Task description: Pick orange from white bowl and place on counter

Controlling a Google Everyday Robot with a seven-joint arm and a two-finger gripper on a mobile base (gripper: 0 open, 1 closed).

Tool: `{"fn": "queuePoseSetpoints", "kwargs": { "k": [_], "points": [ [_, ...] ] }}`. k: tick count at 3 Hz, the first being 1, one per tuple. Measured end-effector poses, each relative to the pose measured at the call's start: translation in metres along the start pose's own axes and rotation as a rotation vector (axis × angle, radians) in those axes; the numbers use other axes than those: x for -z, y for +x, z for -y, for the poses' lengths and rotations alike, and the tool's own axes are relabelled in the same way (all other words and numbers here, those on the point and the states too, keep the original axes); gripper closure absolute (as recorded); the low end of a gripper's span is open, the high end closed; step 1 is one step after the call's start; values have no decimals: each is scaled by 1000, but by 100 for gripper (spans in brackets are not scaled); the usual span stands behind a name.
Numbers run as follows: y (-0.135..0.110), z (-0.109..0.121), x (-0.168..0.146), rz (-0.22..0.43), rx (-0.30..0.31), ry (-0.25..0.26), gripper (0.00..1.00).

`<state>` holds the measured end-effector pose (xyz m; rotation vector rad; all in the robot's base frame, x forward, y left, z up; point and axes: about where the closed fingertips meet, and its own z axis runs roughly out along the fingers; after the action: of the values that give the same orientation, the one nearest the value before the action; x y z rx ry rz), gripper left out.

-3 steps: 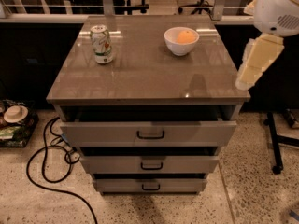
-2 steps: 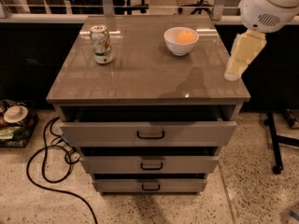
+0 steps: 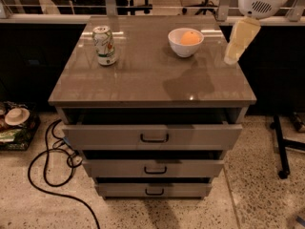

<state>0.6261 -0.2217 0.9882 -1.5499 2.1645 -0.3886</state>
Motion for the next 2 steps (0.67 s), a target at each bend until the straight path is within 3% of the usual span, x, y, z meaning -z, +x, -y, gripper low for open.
{"fn": "queuePoseSetpoints", "kwargs": {
  "k": [1,2],
  "points": [
    [0,20,-21,39,34,-73,0],
    [-4,39,-6,70,27,-27,0]
  ]
}}
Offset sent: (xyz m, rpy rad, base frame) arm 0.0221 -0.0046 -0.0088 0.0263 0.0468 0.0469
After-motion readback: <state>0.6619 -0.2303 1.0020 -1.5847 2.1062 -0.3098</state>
